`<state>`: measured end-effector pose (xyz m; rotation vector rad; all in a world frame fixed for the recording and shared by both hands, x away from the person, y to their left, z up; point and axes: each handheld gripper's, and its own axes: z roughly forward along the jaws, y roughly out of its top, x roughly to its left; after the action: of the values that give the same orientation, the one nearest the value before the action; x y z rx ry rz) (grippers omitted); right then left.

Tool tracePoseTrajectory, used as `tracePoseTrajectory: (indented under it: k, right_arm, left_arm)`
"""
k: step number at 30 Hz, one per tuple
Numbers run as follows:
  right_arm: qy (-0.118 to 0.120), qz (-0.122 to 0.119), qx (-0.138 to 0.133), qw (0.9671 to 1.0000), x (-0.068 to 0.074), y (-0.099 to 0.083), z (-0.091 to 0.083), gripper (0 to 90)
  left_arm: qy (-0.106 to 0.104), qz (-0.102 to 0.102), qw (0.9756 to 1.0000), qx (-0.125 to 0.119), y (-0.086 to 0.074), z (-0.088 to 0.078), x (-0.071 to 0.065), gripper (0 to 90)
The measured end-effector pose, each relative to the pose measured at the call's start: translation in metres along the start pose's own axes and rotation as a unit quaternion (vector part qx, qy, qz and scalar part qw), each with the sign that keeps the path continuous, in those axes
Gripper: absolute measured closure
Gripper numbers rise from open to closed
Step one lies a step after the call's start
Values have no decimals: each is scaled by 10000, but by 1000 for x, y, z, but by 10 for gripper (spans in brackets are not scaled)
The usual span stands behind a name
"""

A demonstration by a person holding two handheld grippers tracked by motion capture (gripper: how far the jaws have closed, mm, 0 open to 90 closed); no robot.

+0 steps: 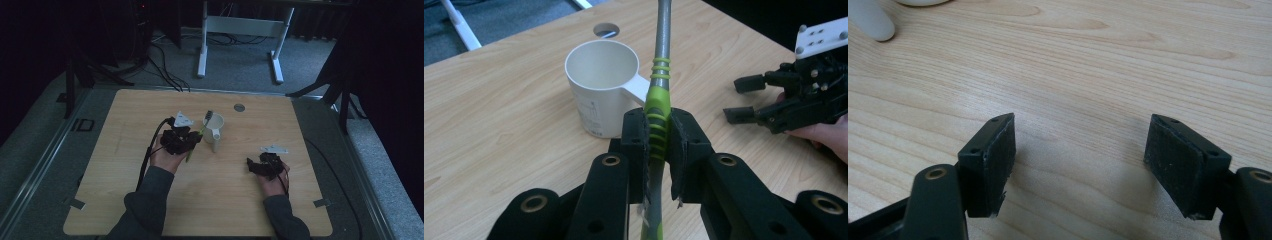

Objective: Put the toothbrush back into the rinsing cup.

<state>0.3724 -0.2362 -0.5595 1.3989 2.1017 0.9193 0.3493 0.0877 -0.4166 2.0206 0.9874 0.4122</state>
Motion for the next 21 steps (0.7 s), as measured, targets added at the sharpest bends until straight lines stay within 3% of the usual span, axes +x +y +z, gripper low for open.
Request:
tracePoseTrajectory:
  k: [21]
  right_arm:
    - [1,9,2,10000,0,0,0,282]
  left_arm:
    - [-73,-26,9997,-243,8,-3,-3,789]
